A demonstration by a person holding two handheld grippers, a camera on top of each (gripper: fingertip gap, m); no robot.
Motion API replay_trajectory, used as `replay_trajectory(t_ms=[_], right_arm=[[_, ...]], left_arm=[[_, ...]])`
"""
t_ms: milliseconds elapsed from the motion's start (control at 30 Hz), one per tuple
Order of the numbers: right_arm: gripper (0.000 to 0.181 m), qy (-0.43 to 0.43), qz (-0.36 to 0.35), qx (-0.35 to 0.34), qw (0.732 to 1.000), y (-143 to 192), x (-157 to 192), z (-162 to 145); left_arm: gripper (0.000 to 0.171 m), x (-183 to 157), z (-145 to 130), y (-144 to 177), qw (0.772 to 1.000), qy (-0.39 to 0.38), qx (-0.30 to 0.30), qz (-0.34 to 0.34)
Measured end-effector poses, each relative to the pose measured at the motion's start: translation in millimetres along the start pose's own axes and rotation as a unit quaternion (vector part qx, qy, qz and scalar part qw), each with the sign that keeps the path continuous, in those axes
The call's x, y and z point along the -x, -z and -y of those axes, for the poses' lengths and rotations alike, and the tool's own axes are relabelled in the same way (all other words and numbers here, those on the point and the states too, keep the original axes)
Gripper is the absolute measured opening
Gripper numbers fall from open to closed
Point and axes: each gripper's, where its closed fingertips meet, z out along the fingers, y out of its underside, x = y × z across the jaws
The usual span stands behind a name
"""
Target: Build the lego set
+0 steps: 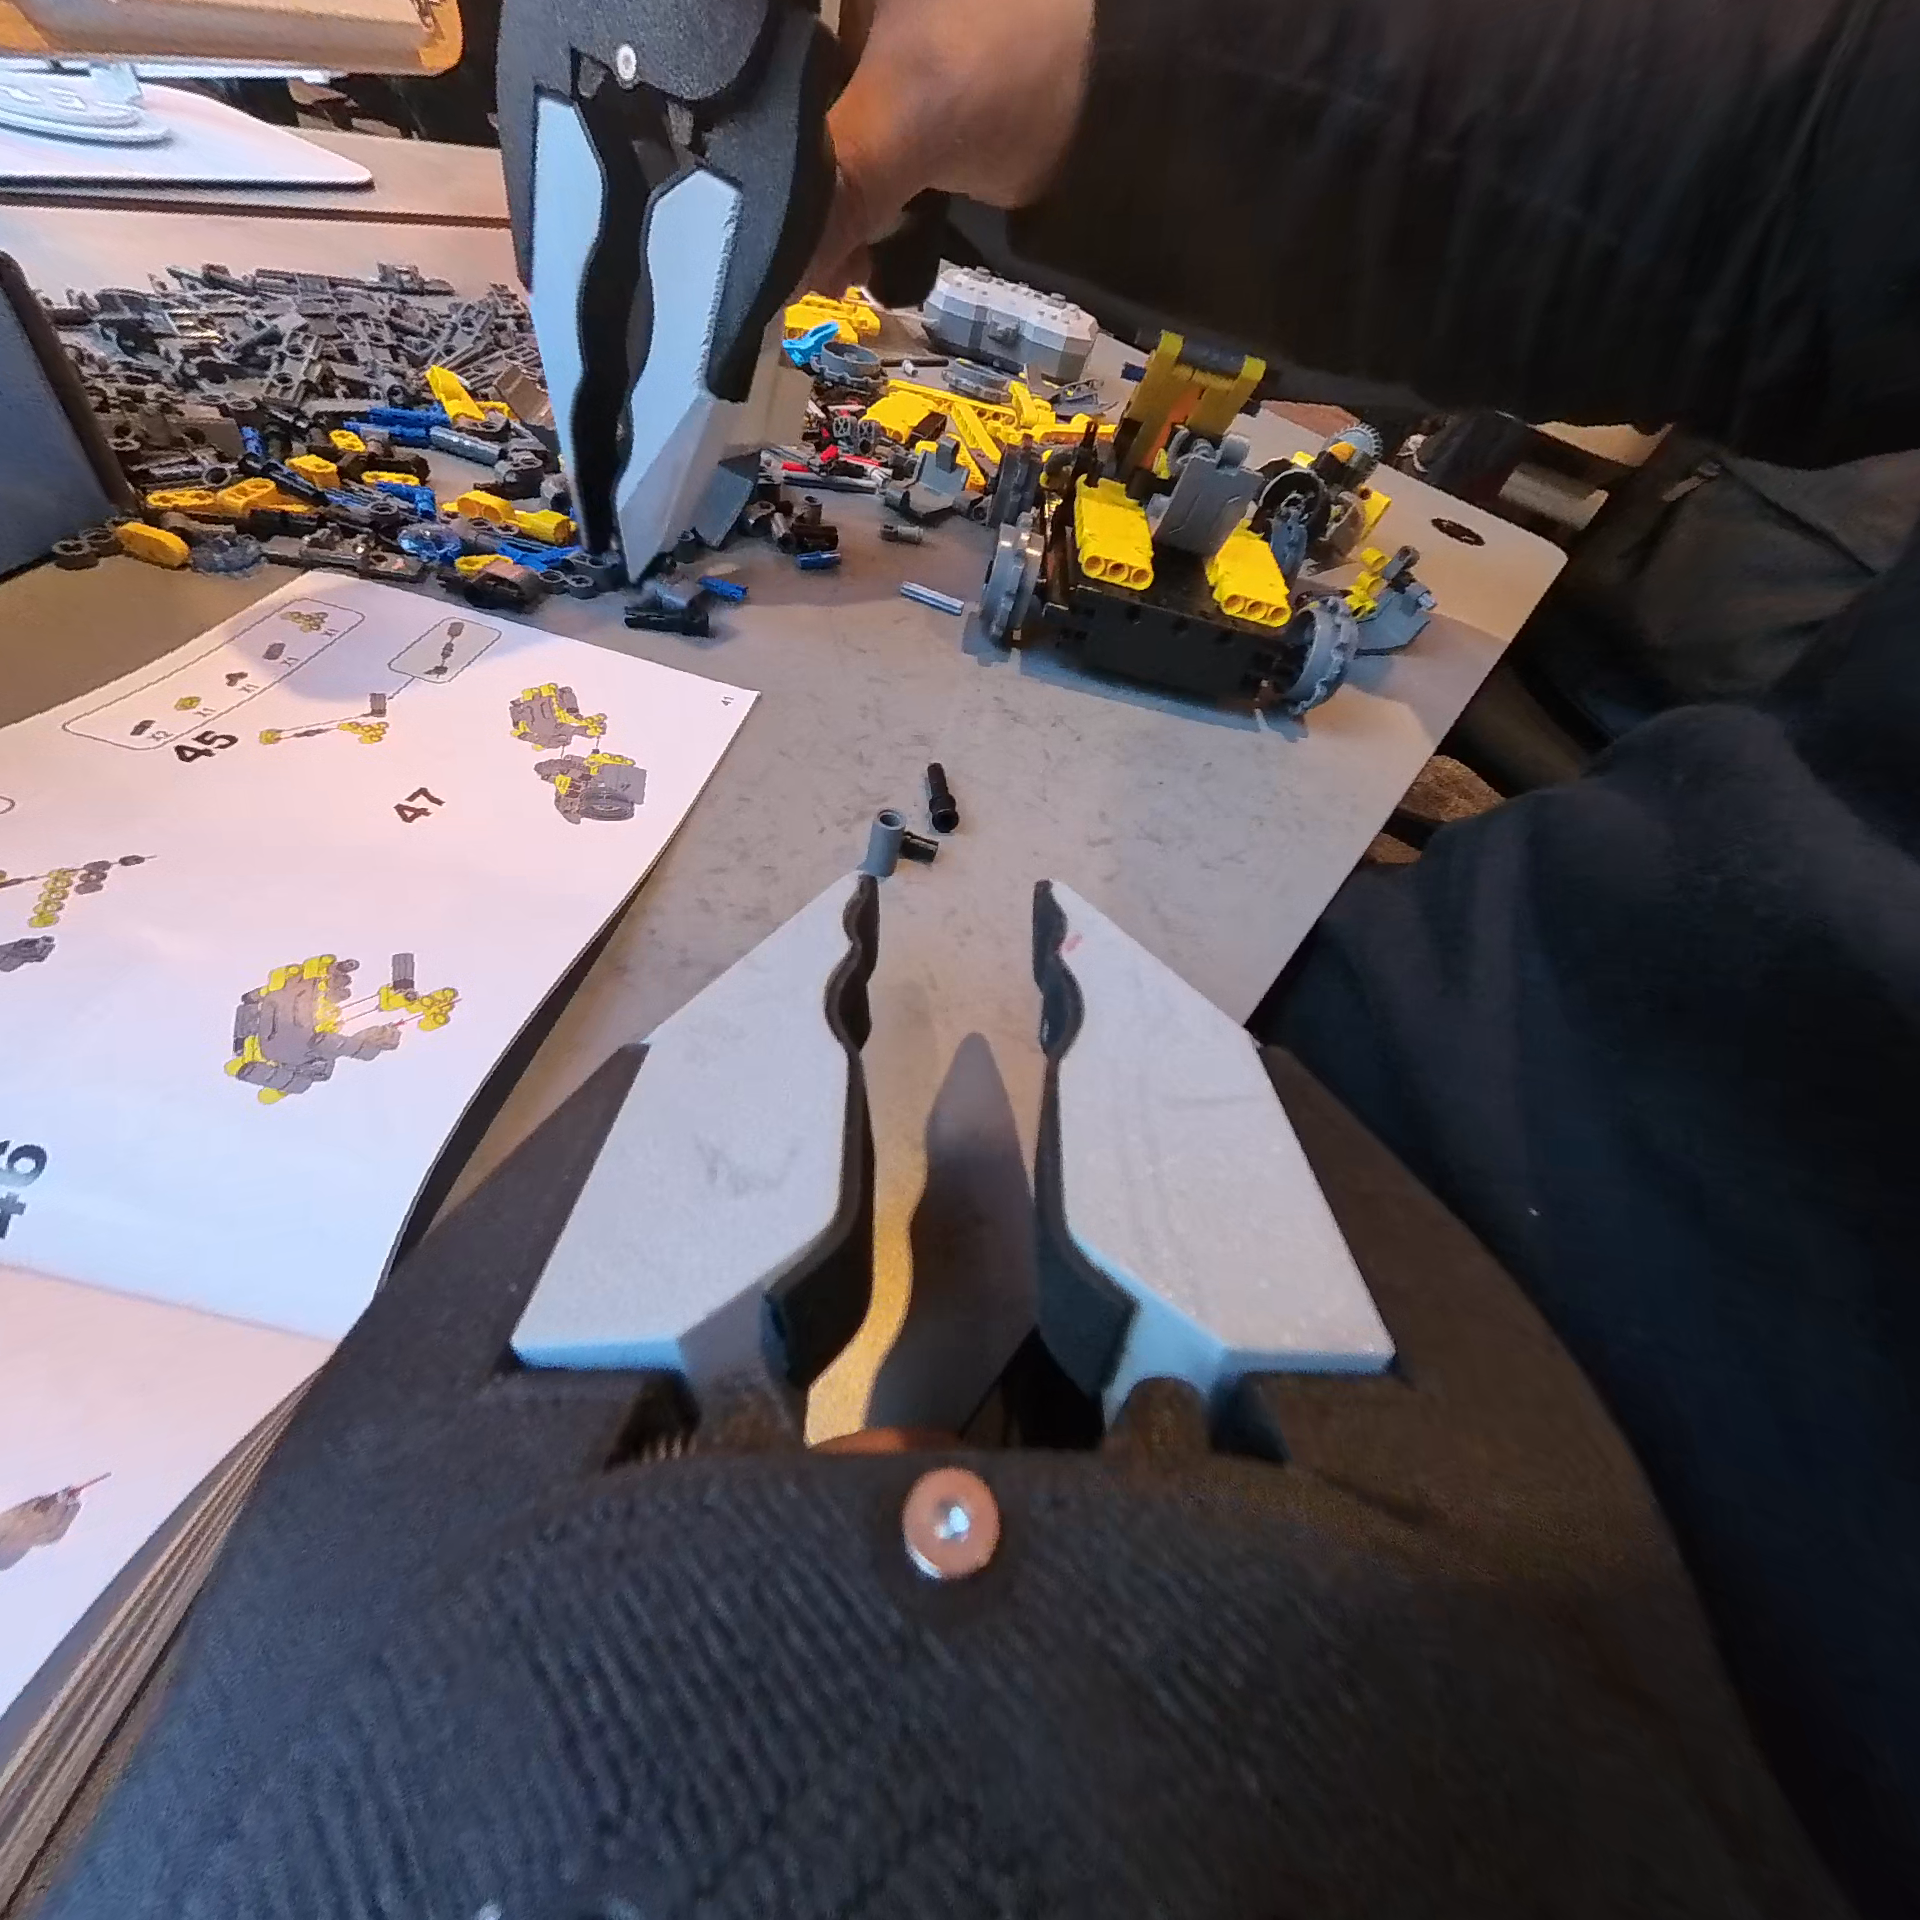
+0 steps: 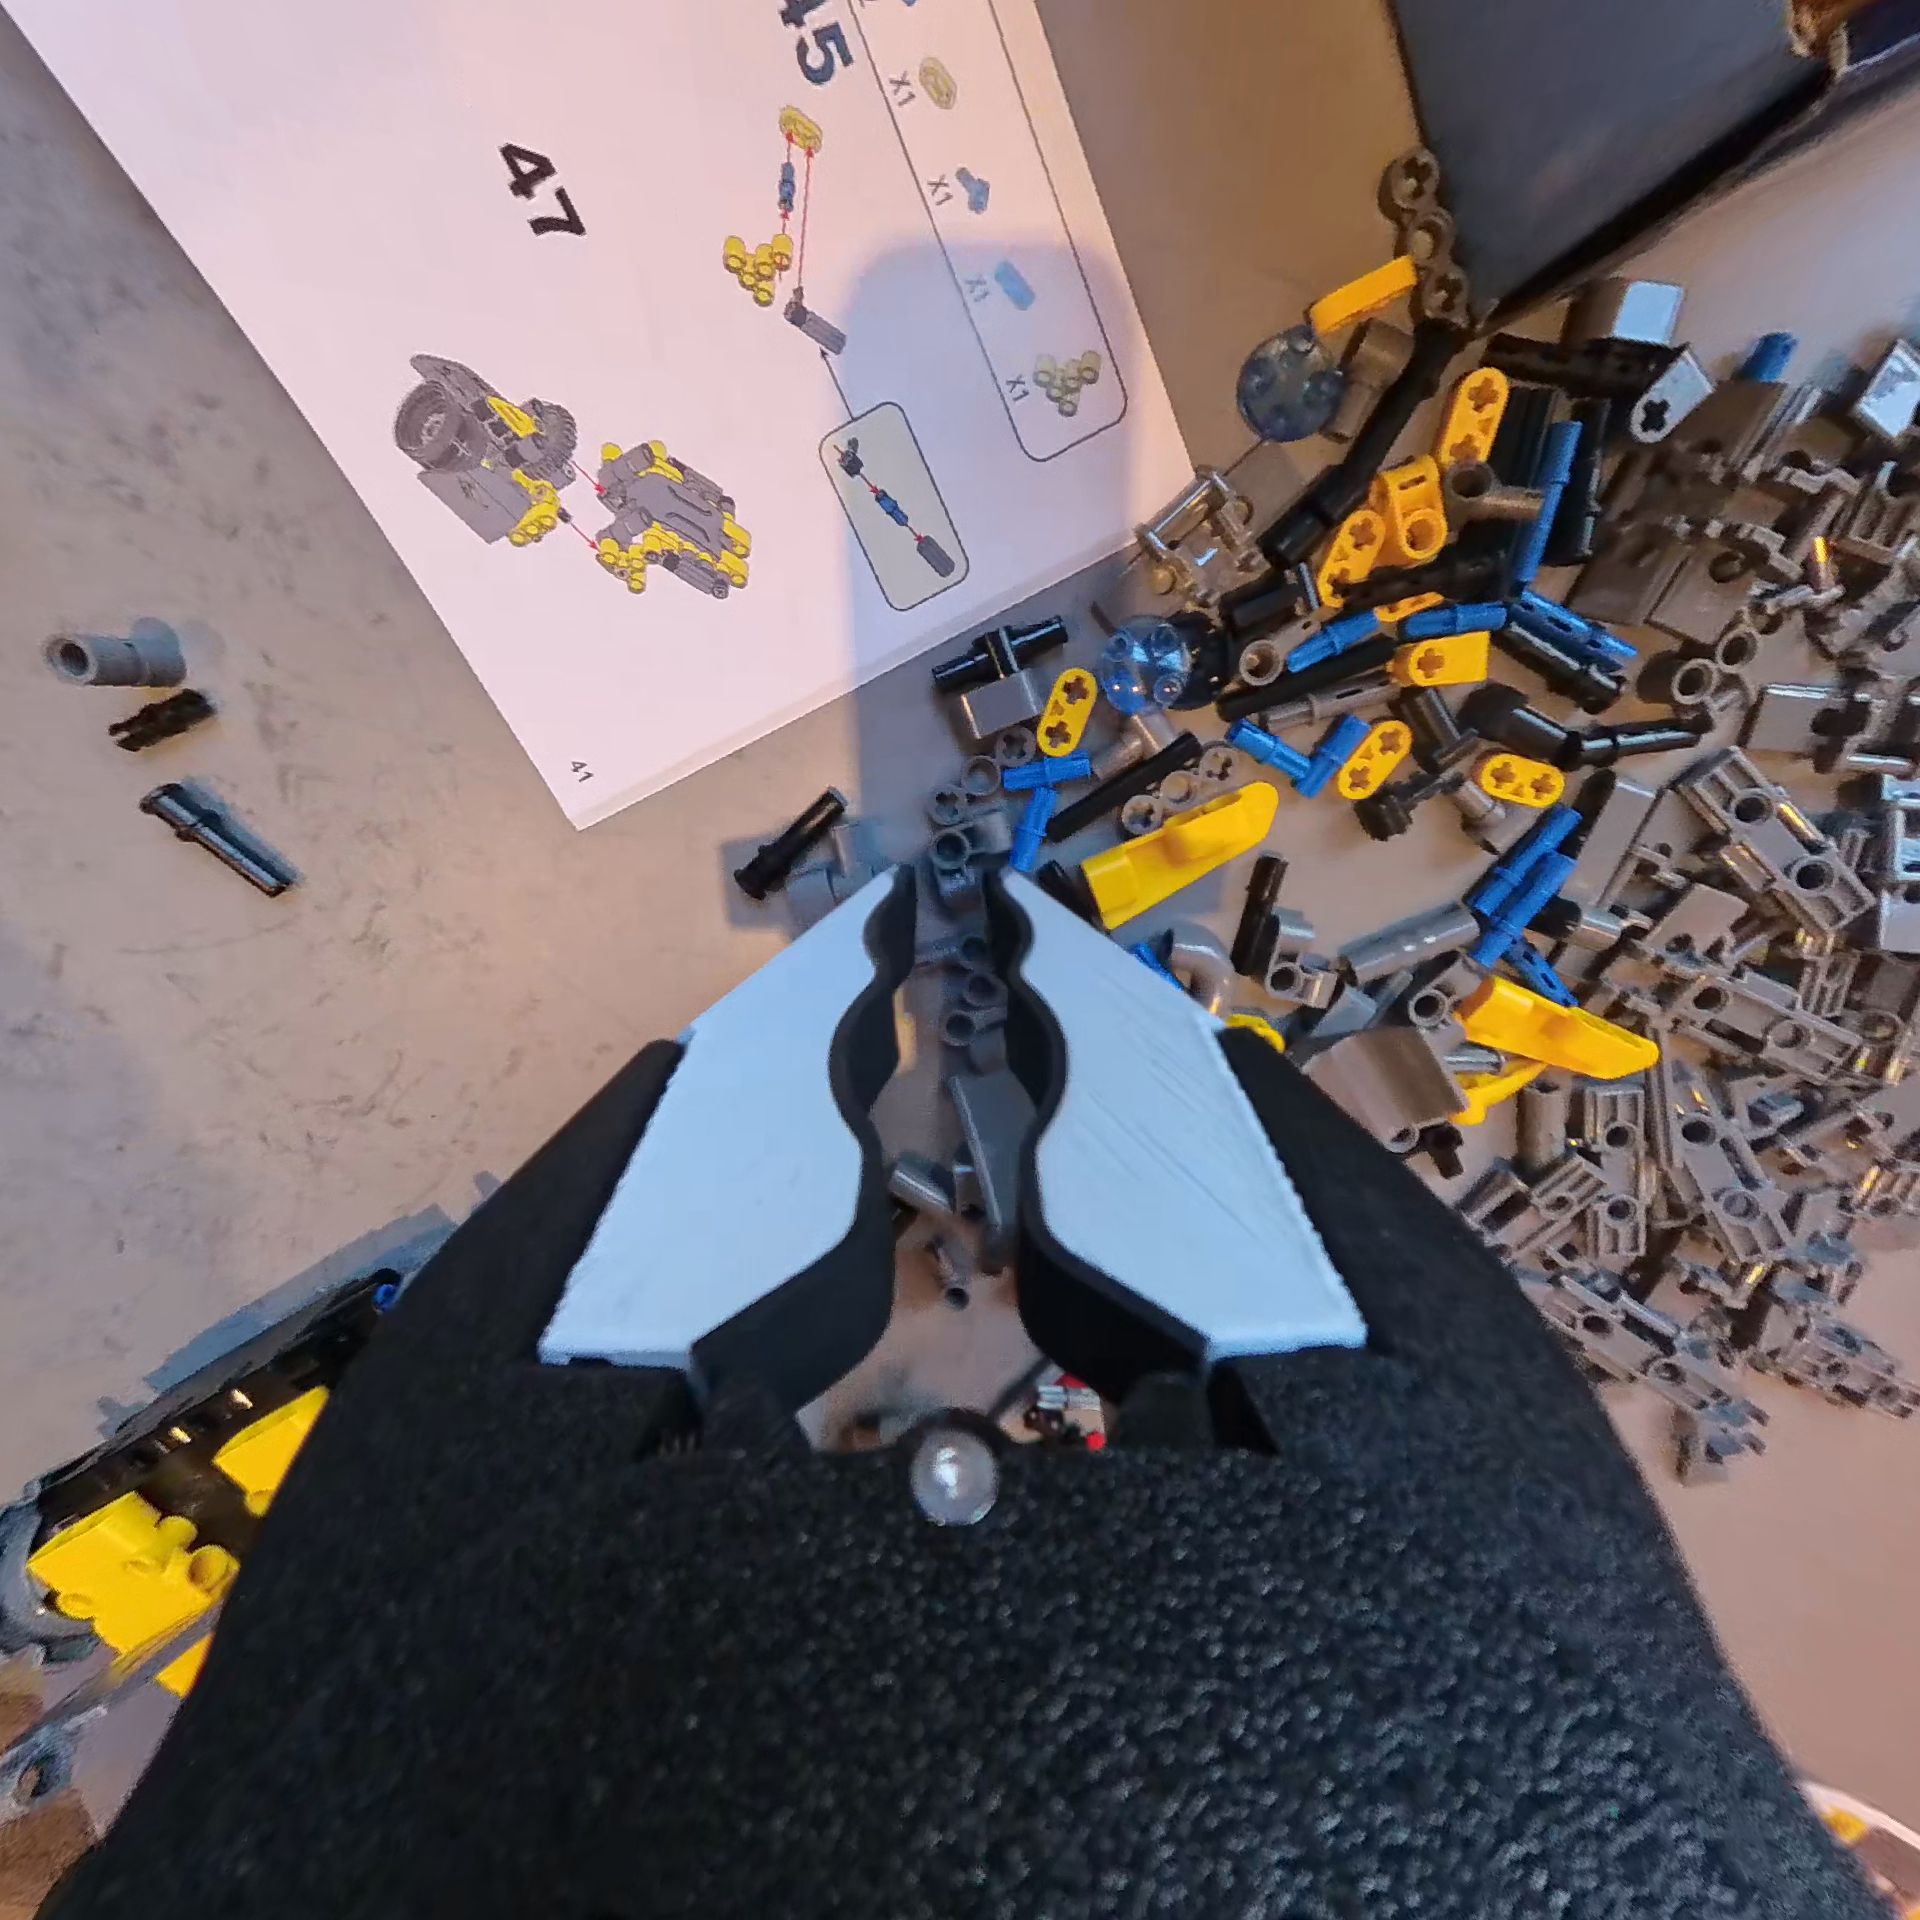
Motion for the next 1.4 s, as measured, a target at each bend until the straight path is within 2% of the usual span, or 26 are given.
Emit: replay_trajectory(t_ms=[100,333,867,1067,1300,1400], right_arm=[[0.007,0.007,0.002,-0.001,1.000,-1.7,0.5,-0.5],[0.006,0.003,0.003,-0.013,1.000,1.3,0.6,0.8],[0.006,0.036,-0.045,-0.098,0.993,30.7,14.0,20.0],[0.006,0.091,-0.074,-0.148,0.982,48.8,41.1,40.6],[0.007,0.201,-0.138,-0.200,0.949,58.4,93.0,78.4],[0.007,0.243,-0.171,-0.202,0.933,58.6,107.9,85.8]], left_arm=[[0.029,-0.2,-0.1,0.1,1.000,0.000,0.000,-0.001],[0.029,-0.6,-0.1,0.7,1.000,0.000,0.000,-0.002],[0.029,0.6,1.6,0.8,1.000,0.011,-0.005,-0.005],[0.029,0.6,2.7,0.9,1.000,0.013,-0.007,-0.003],[0.028,1.7,10.3,4.8,0.999,0.038,-0.027,-0.002],[0.022,4.6,33.0,18.2,0.995,0.032,-0.089,0.014]])
